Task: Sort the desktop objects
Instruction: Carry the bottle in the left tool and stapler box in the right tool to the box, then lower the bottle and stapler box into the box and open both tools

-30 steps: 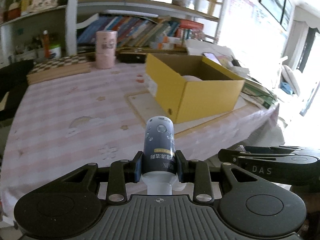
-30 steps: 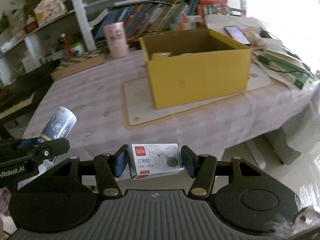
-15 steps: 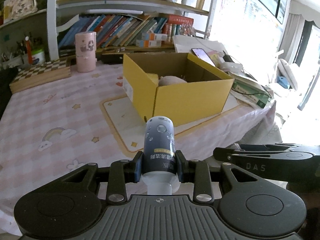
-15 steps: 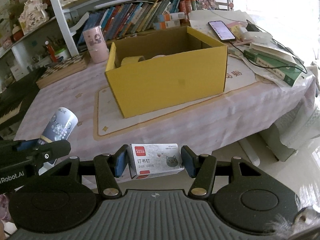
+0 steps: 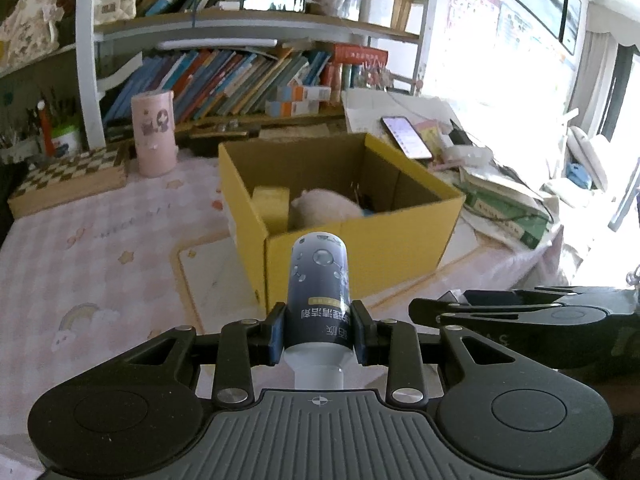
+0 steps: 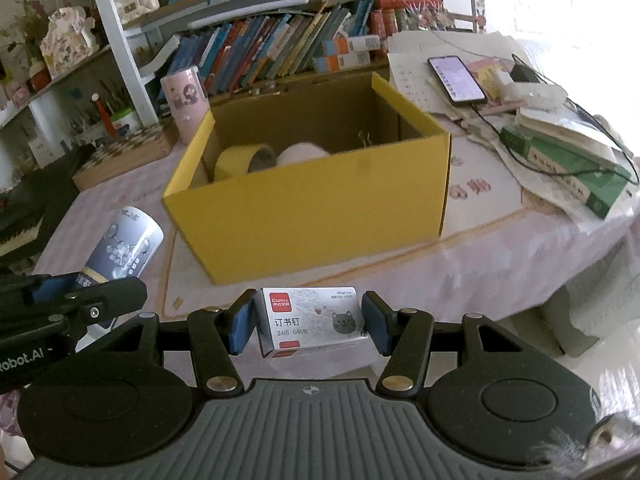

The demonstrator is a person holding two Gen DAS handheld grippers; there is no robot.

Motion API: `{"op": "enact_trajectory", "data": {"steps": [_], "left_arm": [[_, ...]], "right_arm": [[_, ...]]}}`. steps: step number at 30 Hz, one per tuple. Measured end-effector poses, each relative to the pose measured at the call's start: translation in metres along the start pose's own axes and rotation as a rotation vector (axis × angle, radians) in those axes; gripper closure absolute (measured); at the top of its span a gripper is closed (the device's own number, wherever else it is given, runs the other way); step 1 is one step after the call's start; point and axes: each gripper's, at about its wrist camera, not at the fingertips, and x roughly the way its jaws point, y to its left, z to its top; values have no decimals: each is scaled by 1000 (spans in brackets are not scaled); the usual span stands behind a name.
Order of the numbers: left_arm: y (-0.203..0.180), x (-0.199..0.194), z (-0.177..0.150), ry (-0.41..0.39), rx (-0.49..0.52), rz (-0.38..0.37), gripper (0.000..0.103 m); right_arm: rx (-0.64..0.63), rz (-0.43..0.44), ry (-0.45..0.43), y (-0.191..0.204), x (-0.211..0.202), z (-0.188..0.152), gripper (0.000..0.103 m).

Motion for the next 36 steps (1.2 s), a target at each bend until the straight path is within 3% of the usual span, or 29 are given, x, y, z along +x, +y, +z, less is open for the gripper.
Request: {"op": "enact_trajectory", "data": {"steps": [12, 21, 28, 36], "left_arm": [[-24, 30, 48, -87, -29, 64, 72], [-26, 72, 75, -78, -62, 121, 72], [-23, 107, 88, -53, -53, 178, 72], [-19, 139, 92, 5, -61, 211, 72]], "right_arm": [[-118, 101, -97, -29, 13, 63, 49], [-256, 148, -138, -43, 41, 114, 49], [-394, 168, -97, -46, 79, 139, 49], [-553, 194, -32, -36, 117, 144, 49]]}}
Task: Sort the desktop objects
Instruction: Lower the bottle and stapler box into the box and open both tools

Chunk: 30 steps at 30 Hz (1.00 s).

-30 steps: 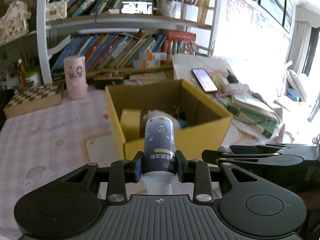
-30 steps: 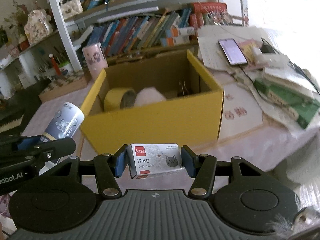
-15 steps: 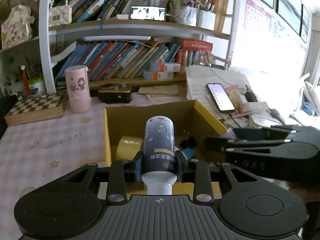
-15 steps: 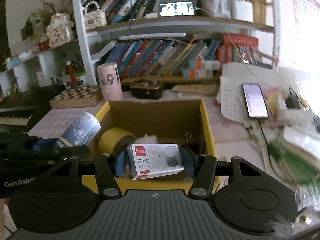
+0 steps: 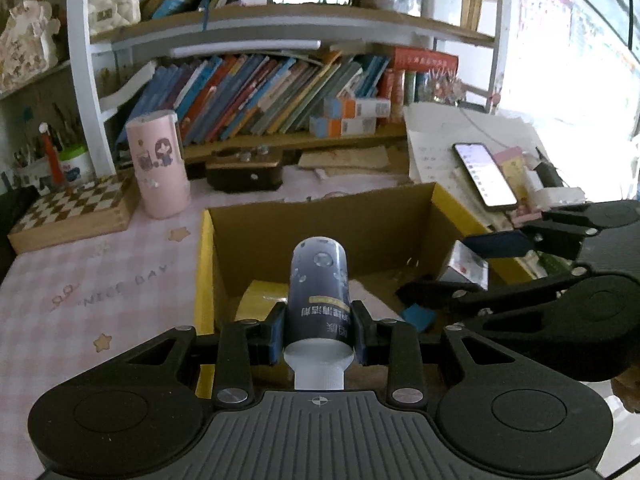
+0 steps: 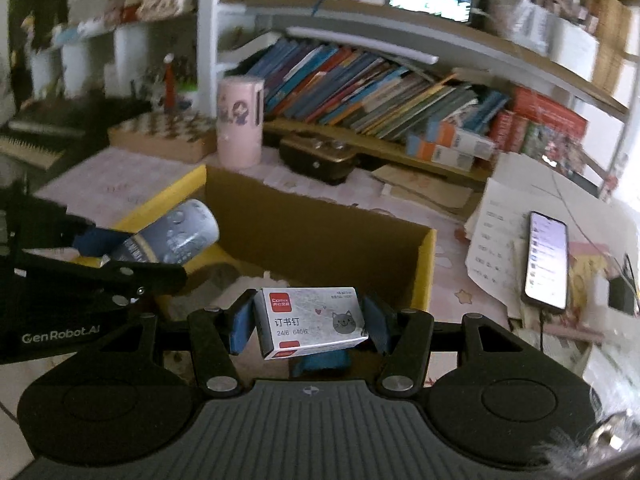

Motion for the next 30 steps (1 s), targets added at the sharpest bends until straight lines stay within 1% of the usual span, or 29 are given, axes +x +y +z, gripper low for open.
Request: {"op": "enact_trajectory", "data": {"steps": [8, 11, 14, 16, 20, 22, 26, 29, 30], "left_arm": [[2, 23, -2, 57, 1, 19, 72], [1, 30, -3, 72, 6, 14, 72], [-3, 32, -2, 67, 35, 19, 72], [-3, 33, -1, 67, 35, 11, 72], [-4, 34, -1, 67, 31, 0, 71], [-4, 33, -1, 62, 29, 0, 71], [-5, 24, 2, 25, 30, 16, 70], [-7, 11, 7, -17, 34, 26, 68], [-7, 7, 9, -33, 32, 27, 63]], "right_arm": [[-148, 50, 109, -3, 41, 8, 49], [-183, 63, 142, -3, 51, 9, 49], [-188, 80, 173, -3, 57, 11, 50], [-194, 81, 188, -5, 60, 13, 50], [-167, 81, 208, -9, 63, 12, 49], [-171, 80, 203, -8, 61, 11, 49], [-170, 75, 200, -9, 60, 11, 49], [-147, 75, 196, -11, 58, 11, 47], [-135, 77, 193, -12, 56, 12, 44]]}}
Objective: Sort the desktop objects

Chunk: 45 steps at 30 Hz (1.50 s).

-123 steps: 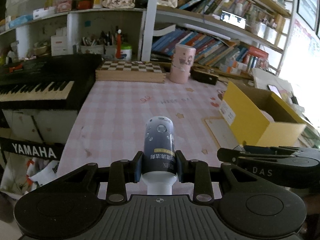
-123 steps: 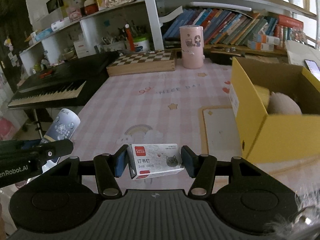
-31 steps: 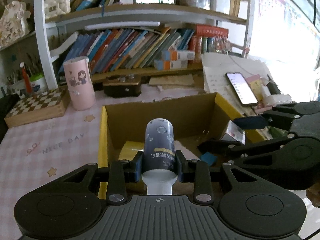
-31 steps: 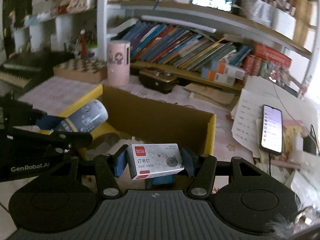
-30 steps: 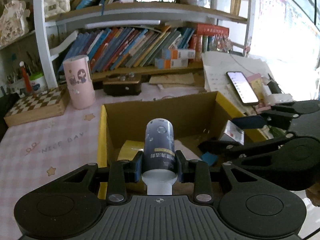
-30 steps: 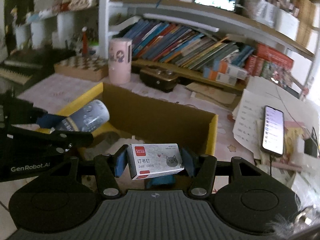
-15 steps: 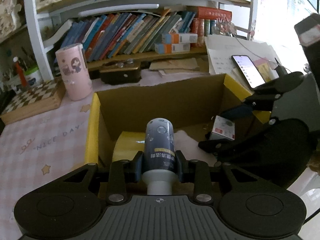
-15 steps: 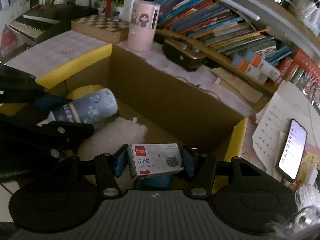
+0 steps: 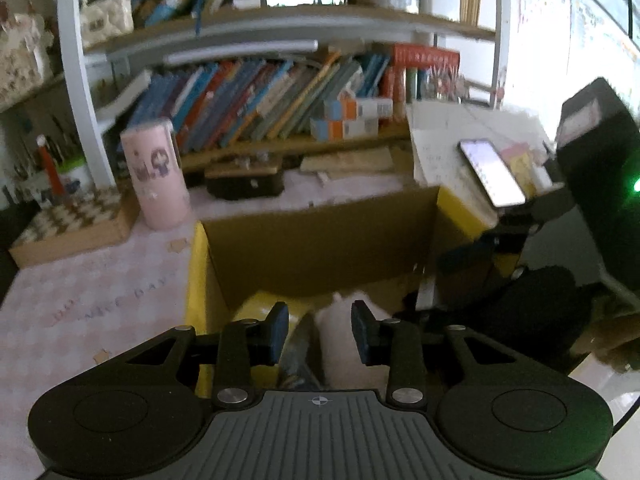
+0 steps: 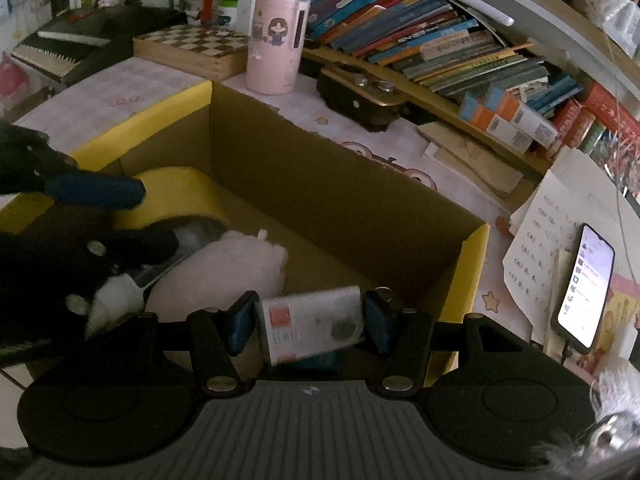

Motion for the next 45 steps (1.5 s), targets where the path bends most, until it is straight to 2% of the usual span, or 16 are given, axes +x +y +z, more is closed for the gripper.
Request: {"op": "enact_trajectory", "data": {"steps": [4, 6, 12, 18, 24, 28, 34, 40, 45], "left_arm": [[3, -21, 5, -71, -39, 11, 49], [6, -32, 5, -99, -63, 19, 38], [21, -65, -3, -161, -120, 61, 18], [41, -98, -18, -199, -164, 96, 10], [55, -131, -41, -236, -138, 161, 1], [65, -149, -60, -238, -118, 191, 0], [85, -171, -94, -183, -147, 196, 0], [100, -194, -126, -156, -172, 228, 0], [104, -213, -152, -149, -150, 275, 0]], "right_arm": [[33, 4, -35, -1, -14, -1, 41], [35, -7, -64, 3, -24, -3, 38], [81, -53, -169, 18, -63, -12, 32], [188, -142, -287, 34, -100, -23, 28], [279, -222, -362, 57, -128, -34, 26], [351, -257, -384, 77, -141, -46, 21], [458, -266, -364, 116, -148, -69, 18], [475, -263, -336, 170, -154, -93, 14], [502, -271, -321, 209, -161, -110, 13]]}}
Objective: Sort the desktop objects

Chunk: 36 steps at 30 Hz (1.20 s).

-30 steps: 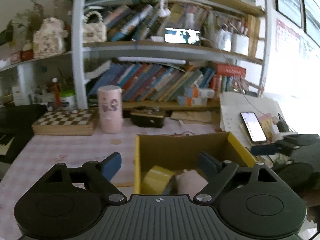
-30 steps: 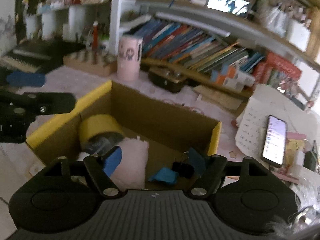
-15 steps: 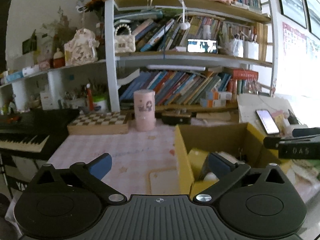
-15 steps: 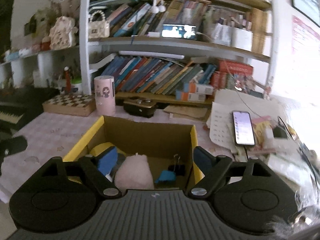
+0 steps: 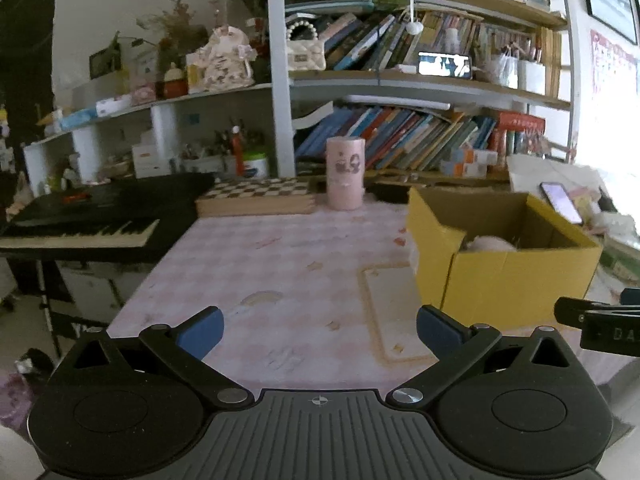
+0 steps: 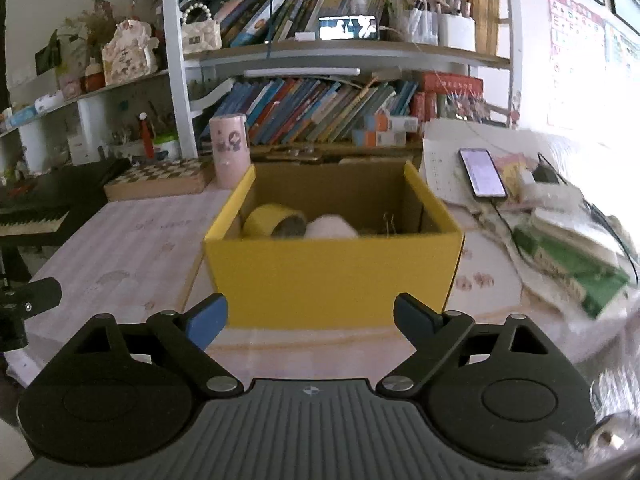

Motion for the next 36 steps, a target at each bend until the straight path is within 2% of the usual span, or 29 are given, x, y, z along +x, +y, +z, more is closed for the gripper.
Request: {"op": "enact_trajectory", "data": {"steps": [5, 11, 17, 28, 36], "left_arm": [[12, -13, -19, 33, 11, 3, 0], [18, -23, -42, 74, 18, 46, 0], [21, -29, -55, 115, 40, 33, 0], [22, -41, -59, 88, 61, 12, 0], [23, -40, -60, 98, 58, -13, 0]], "right_arm": [[-1, -26, 23, 21, -18, -25, 9], [-18, -25, 61, 41, -34, -50, 5], [-13, -30, 74, 49, -43, -60, 3], [-34, -19, 117, 62, -45, -71, 0], [-40, -15, 137, 65, -44, -74, 0]]}}
